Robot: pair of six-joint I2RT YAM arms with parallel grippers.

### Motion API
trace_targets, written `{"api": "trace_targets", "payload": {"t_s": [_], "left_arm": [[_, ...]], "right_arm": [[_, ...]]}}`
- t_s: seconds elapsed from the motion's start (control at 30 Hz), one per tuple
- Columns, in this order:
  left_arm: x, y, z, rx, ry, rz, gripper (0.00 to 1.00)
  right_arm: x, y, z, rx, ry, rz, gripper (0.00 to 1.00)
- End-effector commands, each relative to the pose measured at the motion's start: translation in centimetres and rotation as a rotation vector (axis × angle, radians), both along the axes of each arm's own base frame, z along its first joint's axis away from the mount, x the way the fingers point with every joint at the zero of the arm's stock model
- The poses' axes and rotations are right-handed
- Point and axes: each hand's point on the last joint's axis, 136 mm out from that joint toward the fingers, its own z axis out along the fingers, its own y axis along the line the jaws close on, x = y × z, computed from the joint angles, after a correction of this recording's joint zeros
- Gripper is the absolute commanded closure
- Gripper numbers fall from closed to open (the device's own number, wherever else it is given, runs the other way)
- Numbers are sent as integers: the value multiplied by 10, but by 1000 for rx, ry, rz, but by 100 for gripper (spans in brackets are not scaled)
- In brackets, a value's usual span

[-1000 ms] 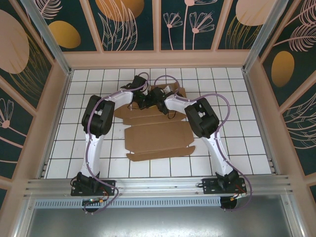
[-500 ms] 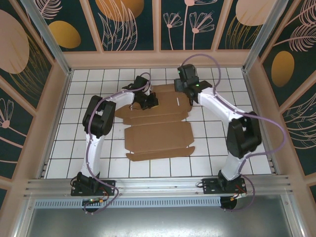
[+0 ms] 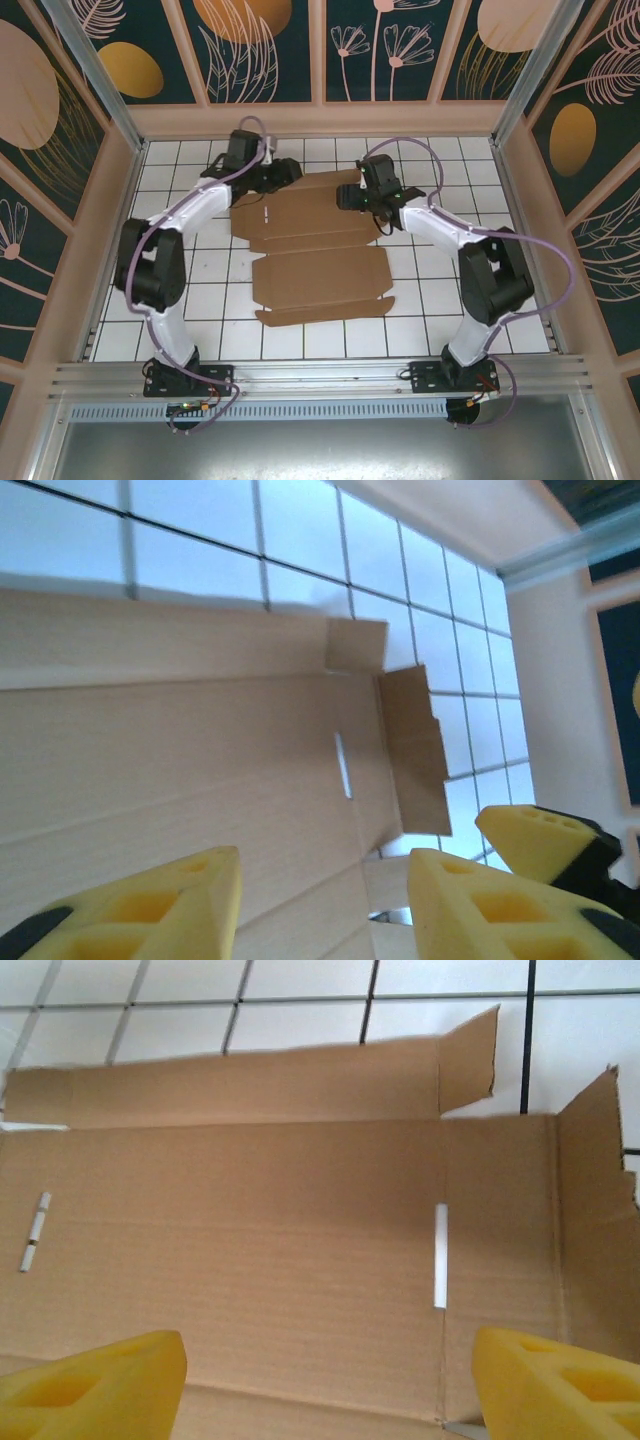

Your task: Fold the paper box

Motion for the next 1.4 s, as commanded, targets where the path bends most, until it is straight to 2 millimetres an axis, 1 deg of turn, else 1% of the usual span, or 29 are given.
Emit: {"api": "trace_targets", "payload": {"t_s": [0.0, 0.03, 0.07, 0.1, 0.13, 0.17, 0.2, 0.23, 0.27, 0.3, 0.43, 0.53, 0.57, 0.6, 0.7, 0.83, 0.9, 0.93, 0.97, 1.0, 1.03, 1.1, 1.17, 1.27, 1.37], "left_arm": [[-7, 53, -41, 83, 100, 154, 51], [-7, 66, -42, 85, 103, 187, 49], [-9, 76, -42, 95, 105, 213, 42], [-10, 88, -41, 108, 101, 244, 39], [-11, 98, -40, 115, 96, 270, 37], [-12, 107, -45, 122, 105, 290, 36], [-13, 116, -33, 119, 82, 313, 28], [-14, 125, -33, 123, 83, 333, 24], [-13, 131, -32, 125, 84, 347, 23], [-13, 138, -32, 136, 84, 362, 22], [-9, 161, -36, 200, 92, 400, 19], [-5, 172, -41, 195, 104, 413, 18], [-3, 172, -41, 188, 103, 403, 18], [-1, 171, -48, 192, 118, 387, 19], [5, 166, -60, 208, 147, 332, 20], [10, 158, -77, 204, 179, 272, 22], [11, 159, -87, 230, 204, 261, 25], [12, 162, -89, 250, 203, 263, 26], [15, 166, -88, 278, 195, 272, 27], [19, 171, -85, 302, 182, 283, 27], [24, 171, -79, 307, 165, 285, 27], [37, 164, -61, 286, 117, 268, 30], [49, 157, -50, 290, 90, 252, 30], [66, 144, -50, 321, 95, 229, 30], [77, 128, -65, 356, 109, 216, 30]], "right_arm": [[11, 25, -28, -87, 15, 31, 19], [12, 32, -37, -129, 10, 45, 14], [13, 37, -43, -162, 8, 54, 13], [15, 43, -50, -191, 7, 65, 12], [17, 48, -55, -207, 4, 69, 12], [19, 52, -59, -211, 8, 75, 8], [19, 57, -65, -211, 15, 84, 7], [18, 60, -70, -219, 18, 87, 6], [18, 62, -73, -224, 19, 91, 6], [16, 65, -76, -231, 18, 98, 1], [13, 68, -94, -321, 14, 109, 1], [9, 66, -107, -324, 46, 113, 1], [8, 65, -111, -319, 55, 115, 1], [7, 63, -114, -317, 62, 115, 2], [3, 56, -123, -311, 96, 110, 4], [-2, 44, -130, -289, 126, 100, 10], [-6, 39, -133, -280, 141, 107, 11], [-7, 37, -133, -275, 144, 108, 12], [-8, 36, -133, -268, 148, 112, 13], [-10, 35, -133, -260, 151, 118, 13], [-11, 34, -134, -254, 156, 123, 14], [-13, 36, -136, -244, 165, 139, 15], [-15, 39, -137, -238, 175, 158, 16], [-18, 42, -141, -234, 190, 179, 17], [-18, 43, -143, -233, 193, 186, 18]]}}
